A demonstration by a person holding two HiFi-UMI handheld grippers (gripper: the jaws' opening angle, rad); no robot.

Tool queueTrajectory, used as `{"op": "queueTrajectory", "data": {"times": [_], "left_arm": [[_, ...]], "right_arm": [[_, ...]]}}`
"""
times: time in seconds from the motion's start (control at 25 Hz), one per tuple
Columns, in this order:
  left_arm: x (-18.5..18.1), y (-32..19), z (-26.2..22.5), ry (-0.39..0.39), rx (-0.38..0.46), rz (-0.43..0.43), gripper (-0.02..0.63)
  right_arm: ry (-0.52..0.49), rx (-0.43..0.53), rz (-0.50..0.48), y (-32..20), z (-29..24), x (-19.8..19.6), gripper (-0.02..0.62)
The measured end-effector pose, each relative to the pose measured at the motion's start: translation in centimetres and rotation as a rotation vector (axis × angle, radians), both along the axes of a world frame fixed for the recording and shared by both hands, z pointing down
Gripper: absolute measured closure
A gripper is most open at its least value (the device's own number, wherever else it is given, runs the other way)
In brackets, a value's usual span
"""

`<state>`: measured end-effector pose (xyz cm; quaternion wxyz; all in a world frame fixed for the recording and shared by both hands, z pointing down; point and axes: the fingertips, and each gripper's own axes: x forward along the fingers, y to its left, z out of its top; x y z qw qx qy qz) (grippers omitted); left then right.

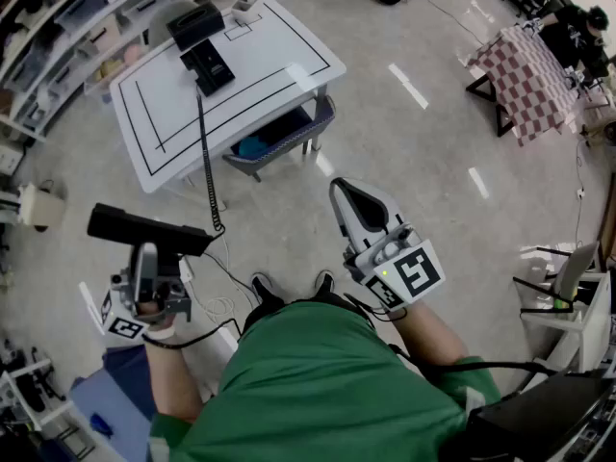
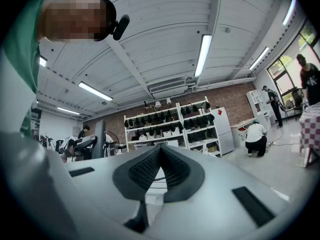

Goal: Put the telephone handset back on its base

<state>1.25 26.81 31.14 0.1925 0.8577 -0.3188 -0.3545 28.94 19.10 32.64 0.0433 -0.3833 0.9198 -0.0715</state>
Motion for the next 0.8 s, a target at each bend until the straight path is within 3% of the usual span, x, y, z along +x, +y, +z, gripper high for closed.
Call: {"op": "queueTrajectory", "data": {"times": [0.28,0.6,0.8], "left_arm": [[-4.2,1.1,-0.3,-0.063,0.026,0.027,0.525],[-10.2,1.3,0.6,-0.037,0.017,0.011,0.525],[-14.1,0.9,1.7,-0.007,0.016,0.018,0.525]], "right_arm": [[0.024,-0.008,0.037,1.2,-0.9,-4.4,0.574],[-0.032,-0.013,0.094,1.7,-1.4,-8.3,0.572],[0.006,-0.003,0.135,1.6,-1.2,-11.1,0.572]]}}
